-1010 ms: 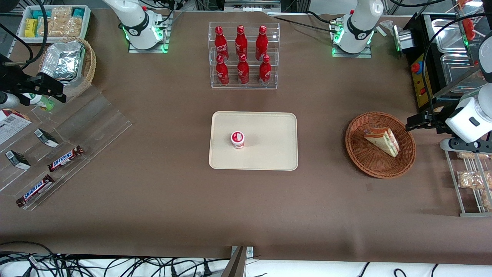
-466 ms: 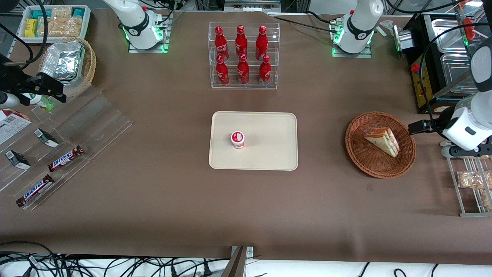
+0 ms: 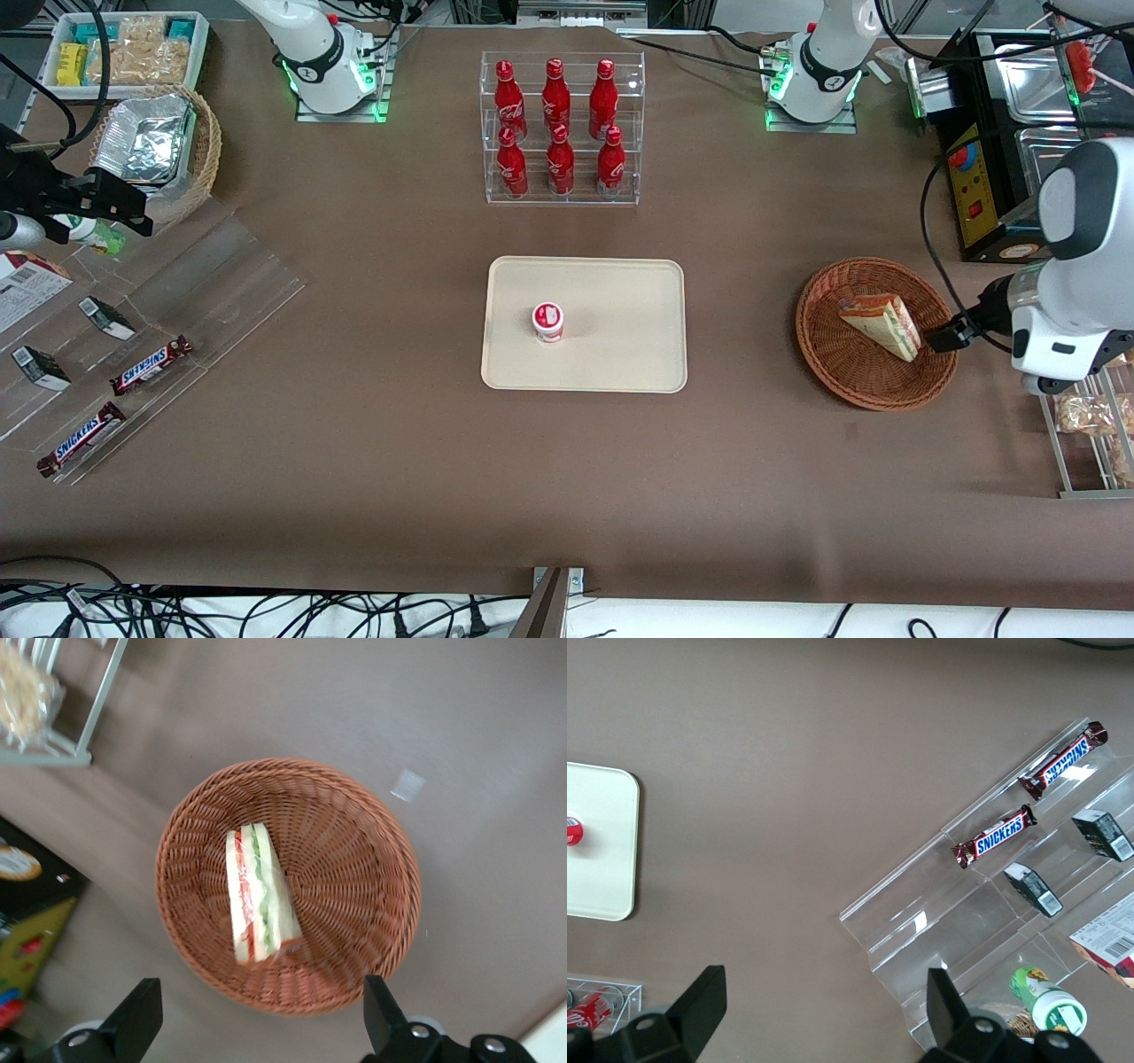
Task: Place sandwich from basket to tray
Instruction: 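Move the left gripper over the wrapped sandwich in the wicker basket, then lower the left gripper and close it on the sandwich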
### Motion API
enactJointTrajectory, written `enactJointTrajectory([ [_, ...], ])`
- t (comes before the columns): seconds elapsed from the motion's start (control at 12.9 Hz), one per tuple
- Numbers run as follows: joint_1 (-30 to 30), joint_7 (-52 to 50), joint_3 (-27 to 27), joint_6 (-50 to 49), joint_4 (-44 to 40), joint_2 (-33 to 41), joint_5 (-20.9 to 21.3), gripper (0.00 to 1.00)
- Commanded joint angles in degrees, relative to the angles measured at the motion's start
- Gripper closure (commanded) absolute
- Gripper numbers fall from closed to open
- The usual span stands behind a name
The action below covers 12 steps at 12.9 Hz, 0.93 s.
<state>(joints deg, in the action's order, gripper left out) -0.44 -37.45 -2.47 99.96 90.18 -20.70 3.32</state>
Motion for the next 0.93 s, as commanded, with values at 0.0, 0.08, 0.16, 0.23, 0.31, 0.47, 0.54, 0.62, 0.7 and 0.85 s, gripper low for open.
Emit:
enactJointTrajectory([
  [0.0,0.18,-8.58,-0.34,7.93,8.57,1.45,1.33,0.00],
  [0.08,0.35,-11.04,-0.51,11.10,10.95,1.45,1.42,0.00],
  [0.16,0.70,-13.33,-0.60,14.53,13.85,1.45,1.86,0.00],
  [0.23,0.88,-15.00,-1.04,18.04,16.58,1.45,1.86,0.00],
  [0.31,0.88,-16.15,-1.56,21.47,19.13,1.45,1.95,0.00],
  [0.47,0.88,-17.48,-2.18,28.68,24.40,1.45,2.04,0.00],
  [0.54,0.79,-18.26,-2.27,32.10,26.78,1.45,2.04,0.00],
  [0.62,0.88,-19.40,-2.27,35.36,28.80,1.36,2.04,0.00],
  [0.7,0.79,-20.37,-2.27,37.48,30.21,1.19,2.04,0.00],
  [0.85,0.79,-22.31,-2.27,40.04,31.80,0.84,2.04,0.00],
])
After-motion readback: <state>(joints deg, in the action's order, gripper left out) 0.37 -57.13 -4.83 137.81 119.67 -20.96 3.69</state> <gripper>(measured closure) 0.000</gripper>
